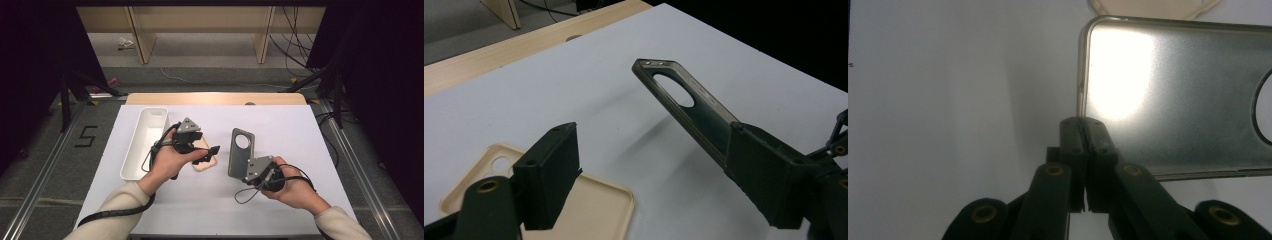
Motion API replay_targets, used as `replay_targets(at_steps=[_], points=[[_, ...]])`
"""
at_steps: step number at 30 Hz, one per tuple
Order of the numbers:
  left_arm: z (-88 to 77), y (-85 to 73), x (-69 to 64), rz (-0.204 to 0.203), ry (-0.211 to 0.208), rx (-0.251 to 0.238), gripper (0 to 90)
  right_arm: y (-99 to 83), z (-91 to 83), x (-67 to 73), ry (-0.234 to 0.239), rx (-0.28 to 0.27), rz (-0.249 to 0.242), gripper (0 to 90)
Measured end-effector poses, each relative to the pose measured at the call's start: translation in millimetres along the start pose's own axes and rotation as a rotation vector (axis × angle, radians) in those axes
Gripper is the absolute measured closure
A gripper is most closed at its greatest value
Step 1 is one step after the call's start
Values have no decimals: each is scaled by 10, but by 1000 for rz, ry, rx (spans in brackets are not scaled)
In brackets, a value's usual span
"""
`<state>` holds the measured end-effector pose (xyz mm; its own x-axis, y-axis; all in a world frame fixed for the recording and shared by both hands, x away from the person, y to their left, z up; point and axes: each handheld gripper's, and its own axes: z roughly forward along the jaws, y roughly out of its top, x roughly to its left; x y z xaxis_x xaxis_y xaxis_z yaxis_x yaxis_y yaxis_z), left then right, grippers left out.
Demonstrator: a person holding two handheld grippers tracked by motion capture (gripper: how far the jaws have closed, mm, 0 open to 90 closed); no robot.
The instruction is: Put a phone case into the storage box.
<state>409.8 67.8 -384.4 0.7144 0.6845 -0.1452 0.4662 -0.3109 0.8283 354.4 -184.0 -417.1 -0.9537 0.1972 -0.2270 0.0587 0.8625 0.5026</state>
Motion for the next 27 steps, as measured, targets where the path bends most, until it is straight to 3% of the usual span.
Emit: replay_targets(at_steps=[9,23,27], points=[[223,93,-27,-12,-10,43,266,57,8,28,-1,-18,-20,888],[319,131,8,-21,-9,52,297,139,3,74,-4,-32,-33,888],[336,143,37,-25,8,54,299,157,4,80,-7,-38,-38,888]])
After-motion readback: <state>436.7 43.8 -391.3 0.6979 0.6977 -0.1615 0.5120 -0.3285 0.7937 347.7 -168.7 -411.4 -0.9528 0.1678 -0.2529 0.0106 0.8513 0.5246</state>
